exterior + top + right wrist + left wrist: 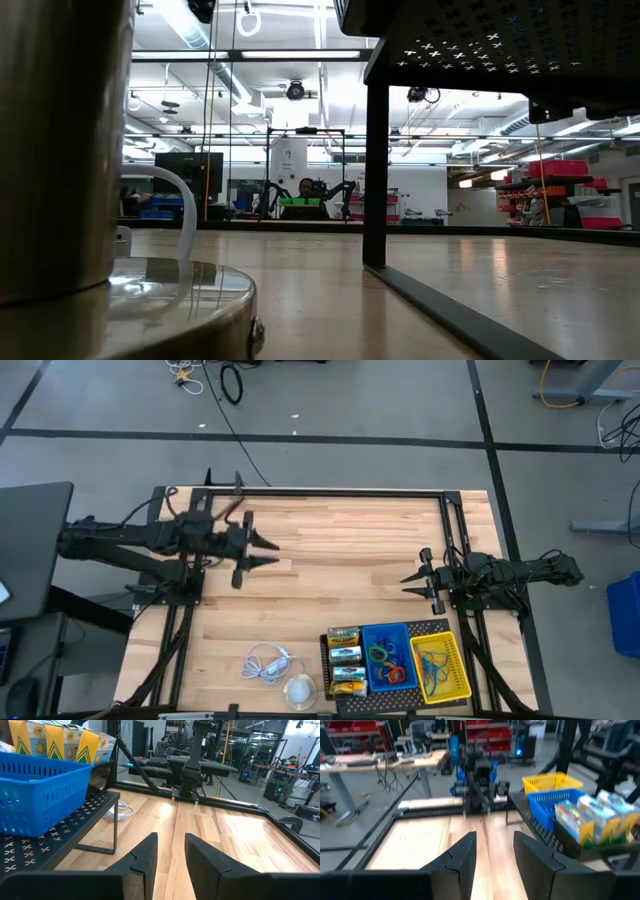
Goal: Pick & Place Office Desk Supplies
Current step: Return to Home Position
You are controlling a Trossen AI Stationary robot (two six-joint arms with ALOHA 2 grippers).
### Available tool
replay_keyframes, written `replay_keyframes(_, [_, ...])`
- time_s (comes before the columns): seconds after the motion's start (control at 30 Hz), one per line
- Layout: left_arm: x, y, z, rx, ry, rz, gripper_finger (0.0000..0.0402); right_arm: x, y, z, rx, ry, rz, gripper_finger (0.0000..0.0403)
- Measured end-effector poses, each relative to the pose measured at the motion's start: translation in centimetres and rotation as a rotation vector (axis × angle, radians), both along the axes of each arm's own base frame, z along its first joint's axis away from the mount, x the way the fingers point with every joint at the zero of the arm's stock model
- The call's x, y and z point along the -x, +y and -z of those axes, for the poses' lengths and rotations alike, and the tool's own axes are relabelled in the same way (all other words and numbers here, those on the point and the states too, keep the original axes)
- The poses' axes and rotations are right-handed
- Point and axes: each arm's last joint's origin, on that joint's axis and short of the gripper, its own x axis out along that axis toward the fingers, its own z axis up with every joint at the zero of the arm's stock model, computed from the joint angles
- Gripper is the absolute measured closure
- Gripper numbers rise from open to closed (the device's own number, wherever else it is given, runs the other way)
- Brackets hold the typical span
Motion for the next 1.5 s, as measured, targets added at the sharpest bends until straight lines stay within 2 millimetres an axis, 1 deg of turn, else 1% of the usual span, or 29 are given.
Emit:
replay_keyframes(0.07, [0.1,-0.9,0.3,0.004,0.03,-0.012,0.0266,0.0,0.0,0.0,0.0,0.0,0.0,0.0296])
replay_keyframes(0.13, [0.0,-1.8,0.9,0.014,0.02,0.0,0.0266,0.0,0.0,0.0,0.0,0.0,0.0,0.0296])
replay_keyframes(0.2, [-0.1,-2.4,2.2,0.023,0.01,0.024,0.0266,0.0,0.0,0.0,0.0,0.0,0.0,0.0296])
replay_keyframes(0.27, [0.3,-2.7,3.6,0.036,-0.005,0.063,0.0266,0.0,0.0,0.0,0.0,0.0,0.0,0.0296])
replay_keyframes(0.37, [1.3,-2.7,5.3,0.055,-0.069,0.144,0.0266,0.0,0.0,0.0,0.0,0.0,0.0,0.0296])
replay_keyframes(0.47, [2.4,-2.8,7.8,0.06,-0.049,0.22,0.0266,0.0,0.0,0.0,0.0,0.0,0.001,0.0296])
replay_keyframes(0.57, [3.6,-2.7,9.8,0.076,-0.059,0.275,0.0266,0.0,0.0,0.0,0.0,0.0,0.001,0.0296])
replay_keyframes(0.7, [5.0,-2.6,12.9,0.101,-0.112,0.281,0.0266,0.0,0.0,0.0,0.0,0.0,0.001,0.0296])
replay_keyframes(0.83, [6.3,-2.3,15.9,0.118,-0.172,0.242,0.0266,0.0,0.0,0.0,0.0,0.0,0.002,0.0296])
replay_keyframes(0.87, [6.5,-2.2,16.5,0.127,-0.163,0.226,0.0266,0.0,0.0,0.0,0.0,0.0,0.002,0.0296])
replay_keyframes(1.07, [6.9,-2.0,17.0,0.127,-0.097,0.169,0.0266,0.0,0.0,0.0,0.0,0.0,0.002,0.0296])
replay_keyframes(1.2, [7.1,-1.6,17.5,0.121,-0.059,0.034,0.0266,0.0,0.0,0.0,0.0,0.0,0.002,0.0296])
replay_keyframes(1.27, [7.2,-1.4,17.3,0.115,-0.074,-0.008,0.0266,0.0,0.0,0.0,0.0,0.0,0.002,0.0296])
replay_keyframes(1.43, [7.9,-1.4,16.4,0.079,-0.173,0.041,0.0266,0.0,0.0,0.0,0.0,0.0,0.002,0.0296])
replay_keyframes(1.5, [8.3,-1.4,16.4,0.069,-0.176,0.062,0.0266,0.0,0.0,0.0,0.0,0.0,0.002,0.0296])
